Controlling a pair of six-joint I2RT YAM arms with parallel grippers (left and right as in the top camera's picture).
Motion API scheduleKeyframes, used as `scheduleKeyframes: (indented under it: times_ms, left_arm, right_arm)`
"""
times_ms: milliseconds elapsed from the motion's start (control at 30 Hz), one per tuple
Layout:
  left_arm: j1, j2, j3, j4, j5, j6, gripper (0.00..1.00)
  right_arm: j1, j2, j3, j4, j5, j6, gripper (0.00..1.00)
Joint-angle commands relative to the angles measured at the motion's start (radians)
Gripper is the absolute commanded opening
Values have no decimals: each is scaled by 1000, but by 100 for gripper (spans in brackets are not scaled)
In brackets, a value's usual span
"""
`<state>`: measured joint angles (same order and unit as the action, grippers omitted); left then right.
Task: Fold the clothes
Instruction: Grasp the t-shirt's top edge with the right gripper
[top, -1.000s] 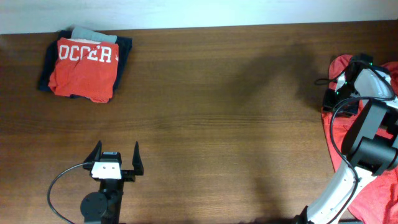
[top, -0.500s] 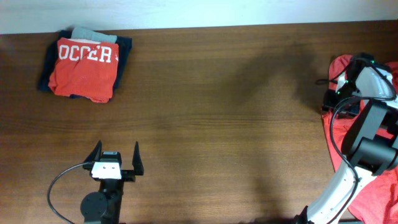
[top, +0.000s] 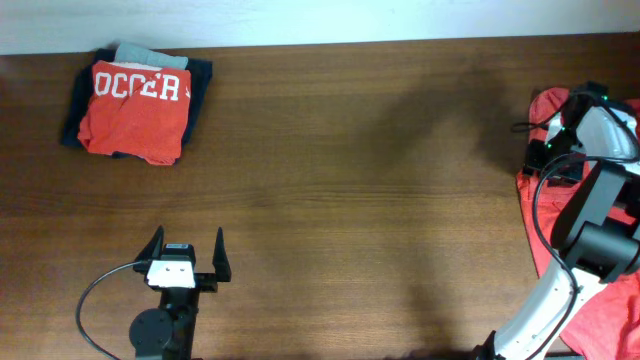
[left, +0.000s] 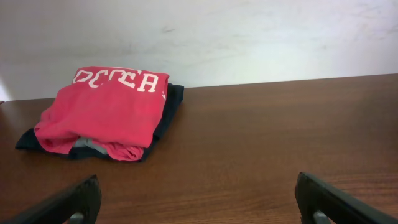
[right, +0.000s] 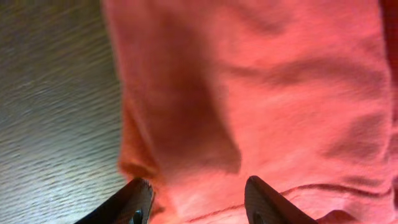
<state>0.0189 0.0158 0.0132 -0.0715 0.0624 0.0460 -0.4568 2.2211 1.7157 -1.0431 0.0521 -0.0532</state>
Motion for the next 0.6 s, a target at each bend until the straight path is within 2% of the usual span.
scheduleKeyframes:
  times_ms: [0,33,200,467,500,567]
  left_arm:
    - [-4,-6,-4,-5,-7,19,99]
    - [-4,-6,-4,-5,-7,19,99]
    - [-4,-6,-4,-5,-7,19,99]
    - [-4,-6,-4,-5,-7,19,99]
    - [-4,-6,-4,-5,-7,19,99]
    - [-4,-6,-4,-5,-7,19,99]
  right_arm:
    - [-27,-4,-15,10,5,-3,53]
    - [-28,-4,-15,12,2,-3,50]
    - [-27,-4,-15,11,-5,-3,47]
    - [-27,-4,-15,4,-23,-2,7]
    - [-27,-5,-13,2,-27,-2,4]
    - [-27,-5,2,-8,-56,-3,4]
